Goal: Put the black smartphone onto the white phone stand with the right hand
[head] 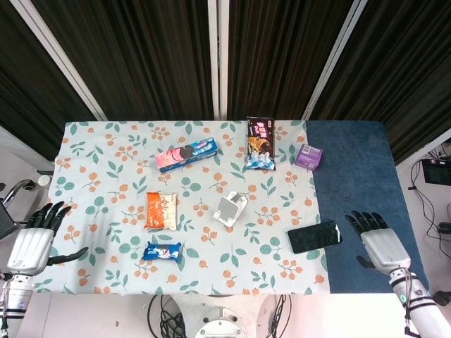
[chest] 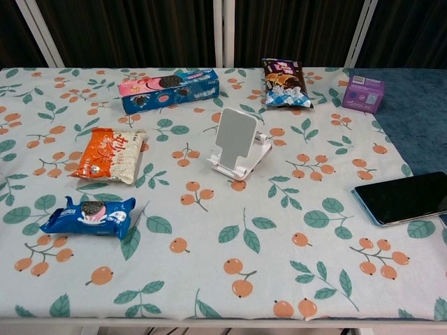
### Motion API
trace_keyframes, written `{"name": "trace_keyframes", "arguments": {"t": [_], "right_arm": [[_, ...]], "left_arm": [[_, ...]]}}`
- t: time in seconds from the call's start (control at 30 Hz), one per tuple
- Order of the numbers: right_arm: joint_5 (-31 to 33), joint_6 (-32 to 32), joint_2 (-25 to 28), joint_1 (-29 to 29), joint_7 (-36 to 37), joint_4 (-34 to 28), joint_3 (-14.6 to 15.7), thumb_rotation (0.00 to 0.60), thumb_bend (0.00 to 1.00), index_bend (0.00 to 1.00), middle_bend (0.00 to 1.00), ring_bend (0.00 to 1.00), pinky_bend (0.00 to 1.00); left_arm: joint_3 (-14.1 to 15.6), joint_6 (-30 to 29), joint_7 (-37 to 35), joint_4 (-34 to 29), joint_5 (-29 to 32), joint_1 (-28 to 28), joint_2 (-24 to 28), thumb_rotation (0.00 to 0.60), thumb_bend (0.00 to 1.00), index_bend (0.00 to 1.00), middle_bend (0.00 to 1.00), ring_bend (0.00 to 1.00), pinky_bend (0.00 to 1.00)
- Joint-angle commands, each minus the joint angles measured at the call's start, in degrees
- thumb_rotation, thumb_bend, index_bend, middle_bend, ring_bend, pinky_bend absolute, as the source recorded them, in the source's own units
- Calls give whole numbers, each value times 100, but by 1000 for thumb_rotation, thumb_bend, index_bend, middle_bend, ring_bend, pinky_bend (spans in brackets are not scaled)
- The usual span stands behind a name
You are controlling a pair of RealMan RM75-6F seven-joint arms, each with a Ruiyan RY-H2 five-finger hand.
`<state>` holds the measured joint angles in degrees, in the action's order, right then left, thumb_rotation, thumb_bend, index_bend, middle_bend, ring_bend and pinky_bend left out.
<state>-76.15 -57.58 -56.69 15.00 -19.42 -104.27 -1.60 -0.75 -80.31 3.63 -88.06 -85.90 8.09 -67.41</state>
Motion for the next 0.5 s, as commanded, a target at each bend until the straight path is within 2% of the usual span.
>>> {"name": "trace_keyframes", "arguments": {"t": [0.03,0.17,0.27,0.4,0.5], "right_arm": [[915,1084,313,894,-337,-258,-188,600,128,0,0,0,0],[1424,1230,105,1195,-715,-189,-176,600,49,0,0,0,0],[1580,1029,-223,1270,-884,-26,-164,600,40,0,0,0,0],[1297,615,-698,1176,-726,293,-151,600,31,0,0,0,0],[1302,643,-814,1185,-756,454,-36,600,22,0,0,0,0]], "left_arm": [[22,8,-63,3,-16,-5,21,162,0,106,51,50,138],[23,31,-153,49,30,-16,9,163,0,106,50,50,138],[31,46,-143,82,41,-19,-4,164,0,106,50,50,138],[42,67,-146,94,44,-17,-11,164,0,106,50,49,138],[51,55,-184,104,22,-21,-24,163,0,107,50,49,138]]}}
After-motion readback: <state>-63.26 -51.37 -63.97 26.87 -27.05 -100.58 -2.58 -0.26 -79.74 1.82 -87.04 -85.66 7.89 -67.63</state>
